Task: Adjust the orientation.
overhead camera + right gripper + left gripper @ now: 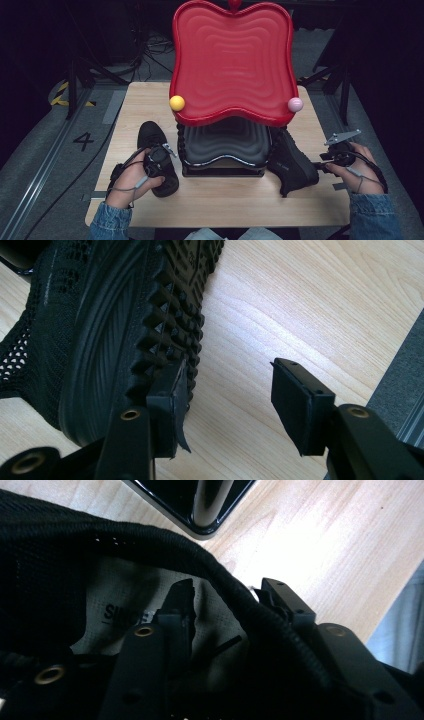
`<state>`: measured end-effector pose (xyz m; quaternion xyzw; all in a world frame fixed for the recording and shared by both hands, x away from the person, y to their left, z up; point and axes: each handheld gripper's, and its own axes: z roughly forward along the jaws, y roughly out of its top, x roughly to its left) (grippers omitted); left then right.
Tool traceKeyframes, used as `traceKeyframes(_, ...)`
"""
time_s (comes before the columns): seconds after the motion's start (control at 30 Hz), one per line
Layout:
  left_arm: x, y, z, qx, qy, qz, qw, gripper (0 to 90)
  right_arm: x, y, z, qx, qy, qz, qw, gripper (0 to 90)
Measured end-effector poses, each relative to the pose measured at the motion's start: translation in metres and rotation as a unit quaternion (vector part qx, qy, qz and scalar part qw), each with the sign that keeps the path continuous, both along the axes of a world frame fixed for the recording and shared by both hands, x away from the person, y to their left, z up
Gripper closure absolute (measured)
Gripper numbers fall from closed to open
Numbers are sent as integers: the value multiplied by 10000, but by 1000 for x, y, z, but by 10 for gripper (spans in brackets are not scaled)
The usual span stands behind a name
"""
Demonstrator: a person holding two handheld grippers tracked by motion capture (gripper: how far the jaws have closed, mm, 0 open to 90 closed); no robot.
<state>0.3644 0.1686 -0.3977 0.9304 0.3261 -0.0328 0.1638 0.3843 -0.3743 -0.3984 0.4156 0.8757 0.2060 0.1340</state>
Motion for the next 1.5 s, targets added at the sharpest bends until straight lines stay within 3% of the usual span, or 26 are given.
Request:
traceKeyframes(0.1,-1,-3,1,123,44,-61,9999,656,0,0,0,8,18,-4,10000,489)
traceKeyframes(0.3,-2,-2,4,103,134,-8,9999,706,0,0,-2,-11,23,2,10000,492)
traceKeyframes(0.53,-4,-1,4,282,326,-108,9990,682,1,1,-4,-39,46,28,10000,492)
traceKeyframes(0.6,-2,-1,1,186,469,-135,9986,723,1,2,-4,-44,49,21,10000,492)
traceKeyframes(0.8,-3,0,-3,17,608,-304,9977,821,1,1,-3,-44,-31,32,10000,492)
traceKeyframes(1.03,-5,2,-3,-72,553,-166,9983,855,0,1,-2,-4,-66,10,10000,491)
traceKeyframes(1.2,-4,3,-3,-160,512,-226,9983,859,0,2,-2,-4,-74,4,10000,494)
traceKeyframes(1.5,-5,4,3,-228,242,-258,9991,861,-3,0,-1,41,-108,-11,9999,494)
